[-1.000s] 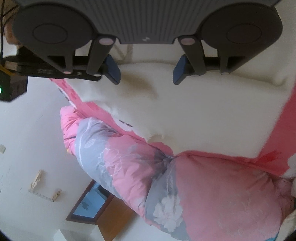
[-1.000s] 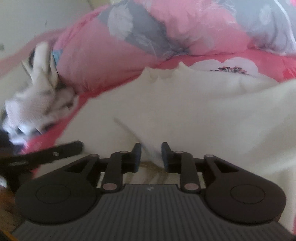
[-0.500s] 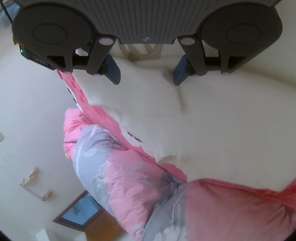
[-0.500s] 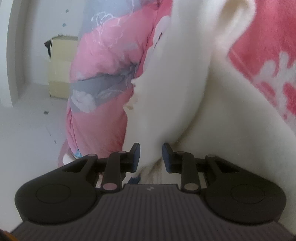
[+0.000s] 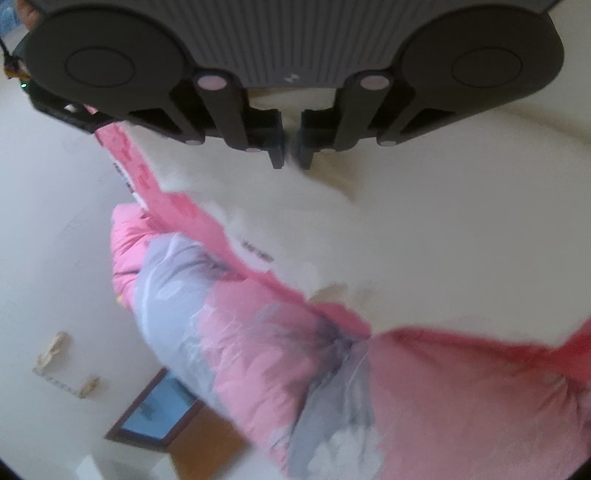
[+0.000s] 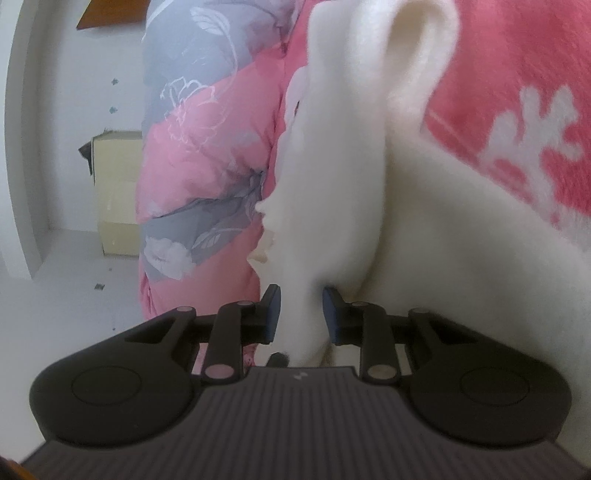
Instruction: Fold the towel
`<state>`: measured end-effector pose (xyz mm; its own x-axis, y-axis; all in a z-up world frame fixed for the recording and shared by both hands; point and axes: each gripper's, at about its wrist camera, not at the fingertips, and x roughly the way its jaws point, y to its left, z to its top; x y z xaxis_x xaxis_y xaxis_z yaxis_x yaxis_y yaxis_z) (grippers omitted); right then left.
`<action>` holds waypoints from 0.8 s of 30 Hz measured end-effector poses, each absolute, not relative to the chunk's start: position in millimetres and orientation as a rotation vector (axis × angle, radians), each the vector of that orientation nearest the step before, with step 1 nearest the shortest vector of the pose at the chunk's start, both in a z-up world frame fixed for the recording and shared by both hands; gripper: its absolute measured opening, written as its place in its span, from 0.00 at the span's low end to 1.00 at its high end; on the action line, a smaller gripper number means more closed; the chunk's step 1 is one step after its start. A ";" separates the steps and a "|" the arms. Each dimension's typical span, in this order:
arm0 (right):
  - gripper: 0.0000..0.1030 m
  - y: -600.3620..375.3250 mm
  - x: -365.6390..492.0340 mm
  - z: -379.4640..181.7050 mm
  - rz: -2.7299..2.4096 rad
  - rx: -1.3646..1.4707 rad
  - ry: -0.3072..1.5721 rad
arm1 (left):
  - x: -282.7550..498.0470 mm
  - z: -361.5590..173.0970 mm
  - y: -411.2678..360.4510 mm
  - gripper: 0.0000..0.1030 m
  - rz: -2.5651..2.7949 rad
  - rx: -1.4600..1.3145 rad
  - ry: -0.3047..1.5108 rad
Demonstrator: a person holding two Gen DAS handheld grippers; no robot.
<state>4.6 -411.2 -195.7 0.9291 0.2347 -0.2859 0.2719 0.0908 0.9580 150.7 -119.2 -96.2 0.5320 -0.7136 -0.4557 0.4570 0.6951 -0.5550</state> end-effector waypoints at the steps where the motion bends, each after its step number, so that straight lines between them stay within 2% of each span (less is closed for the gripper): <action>1: 0.24 -410.3 3.7 -195.2 -0.032 1.498 0.421 | 149.0 -90.8 -118.6 0.08 -0.727 -0.395 0.698; 7: 0.28 -407.6 2.3 -200.0 0.003 1.592 0.449 | 141.7 -60.7 -116.7 0.07 -0.748 -0.417 0.611; 12: 0.30 -414.8 9.7 -217.6 0.059 1.739 0.355 | 137.0 -50.9 -108.6 0.07 -0.742 -0.413 0.574; 14: 0.28 -415.9 11.0 -222.5 0.074 1.771 0.320 | 136.4 -52.6 -100.5 0.07 -0.731 -0.413 0.566; 16: 0.13 -412.2 14.3 -214.4 0.098 1.719 0.310 | 137.4 -56.4 -89.4 0.07 -0.717 -0.423 0.564; 19: 0.09 -403.9 22.0 -200.0 0.141 1.635 0.312 | 141.2 -62.9 -69.6 0.07 -0.691 -0.450 0.571; 24: 0.08 -384.0 46.4 -179.4 0.219 1.539 0.362 | 146.0 -67.2 -32.3 0.07 -0.629 -0.467 0.554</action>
